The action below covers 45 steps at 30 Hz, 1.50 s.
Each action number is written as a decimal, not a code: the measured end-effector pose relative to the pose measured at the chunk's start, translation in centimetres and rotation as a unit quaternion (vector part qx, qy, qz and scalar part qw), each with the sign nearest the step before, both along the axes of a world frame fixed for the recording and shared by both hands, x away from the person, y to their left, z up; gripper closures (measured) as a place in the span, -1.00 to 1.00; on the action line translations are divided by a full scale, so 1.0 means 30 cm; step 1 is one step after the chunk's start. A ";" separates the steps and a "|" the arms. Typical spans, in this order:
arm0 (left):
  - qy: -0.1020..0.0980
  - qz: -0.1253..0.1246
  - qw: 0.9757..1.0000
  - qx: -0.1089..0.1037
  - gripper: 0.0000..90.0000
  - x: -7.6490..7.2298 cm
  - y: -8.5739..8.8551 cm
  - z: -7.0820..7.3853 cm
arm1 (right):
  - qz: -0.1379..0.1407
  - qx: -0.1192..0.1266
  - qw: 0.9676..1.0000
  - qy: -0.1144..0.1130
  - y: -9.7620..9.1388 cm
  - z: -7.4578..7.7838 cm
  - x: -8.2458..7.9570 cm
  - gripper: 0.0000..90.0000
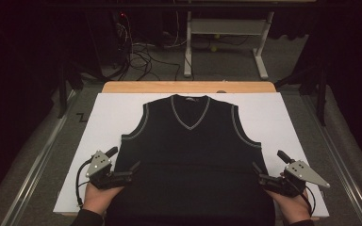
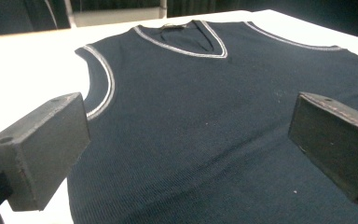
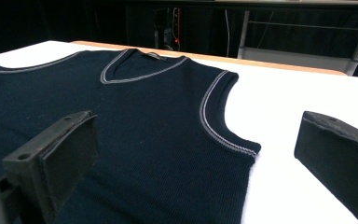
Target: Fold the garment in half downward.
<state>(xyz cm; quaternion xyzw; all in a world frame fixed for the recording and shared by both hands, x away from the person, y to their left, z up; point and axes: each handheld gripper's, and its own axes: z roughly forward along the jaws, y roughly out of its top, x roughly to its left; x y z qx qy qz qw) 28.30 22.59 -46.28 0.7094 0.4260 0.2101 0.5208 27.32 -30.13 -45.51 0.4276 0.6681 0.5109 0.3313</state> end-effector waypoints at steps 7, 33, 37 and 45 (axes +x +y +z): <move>-0.006 0.014 1.000 -0.009 -1.00 0.042 0.002 0.010 | -0.005 -0.008 1.000 0.005 0.018 0.000 0.063 -1.00; 0.020 0.017 0.999 0.028 -1.00 0.061 0.036 0.023 | -0.016 -0.045 0.998 0.028 0.048 0.009 0.140 -1.00; 0.025 0.018 0.999 0.036 -1.00 0.062 0.045 0.021 | -0.016 -0.049 0.998 0.034 0.031 0.006 0.130 -1.00; 0.069 0.037 0.995 0.062 -1.00 0.088 0.047 -0.004 | -0.025 -0.062 0.996 0.057 -0.011 -0.003 0.109 -0.98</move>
